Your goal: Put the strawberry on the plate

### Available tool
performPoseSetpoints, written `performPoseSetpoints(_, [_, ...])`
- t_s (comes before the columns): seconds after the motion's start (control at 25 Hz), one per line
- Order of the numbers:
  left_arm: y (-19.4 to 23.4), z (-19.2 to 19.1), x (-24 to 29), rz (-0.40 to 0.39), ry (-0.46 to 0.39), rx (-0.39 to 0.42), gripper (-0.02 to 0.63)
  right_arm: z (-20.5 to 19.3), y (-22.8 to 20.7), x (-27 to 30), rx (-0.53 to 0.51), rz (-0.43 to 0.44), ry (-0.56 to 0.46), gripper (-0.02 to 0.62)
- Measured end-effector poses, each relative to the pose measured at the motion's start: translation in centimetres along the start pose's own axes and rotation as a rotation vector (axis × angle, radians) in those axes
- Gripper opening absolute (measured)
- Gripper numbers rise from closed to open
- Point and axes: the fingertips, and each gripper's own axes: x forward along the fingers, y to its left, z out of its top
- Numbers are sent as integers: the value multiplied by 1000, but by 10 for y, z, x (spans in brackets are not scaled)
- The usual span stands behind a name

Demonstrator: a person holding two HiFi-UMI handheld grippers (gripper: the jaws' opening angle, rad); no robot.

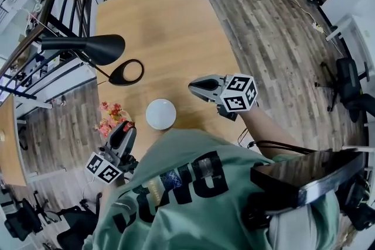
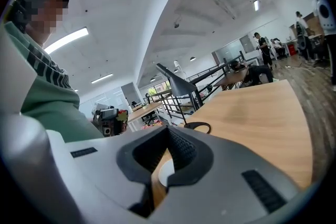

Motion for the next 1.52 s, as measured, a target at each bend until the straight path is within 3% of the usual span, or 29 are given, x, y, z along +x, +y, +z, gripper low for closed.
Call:
performPoseSetpoints(0.2, [-3,7,1,-14,-14,21,141,15,3,-8,-31,-12,-17,6])
performPoseSetpoints(0.48, [-1,55,13,-40,-29,180,141,56,16,0,-153,14,-8,6])
performPoseSetpoints(0.64, [5,53,33,-47,27,199,141,80,28,22,-206,25,-7,6])
performPoseSetpoints(0.76, [17,27,49,-32,99,208,141,72,29,38,-217,37,14,6])
performPoseSetpoints(1.2, [90,-106,74,152,410,172,141,3,19,79,-192,120,122,5])
performPoseSetpoints(1.52, [126,-196,83,182,654,302,141,-41,3,70,-147,121,168,5])
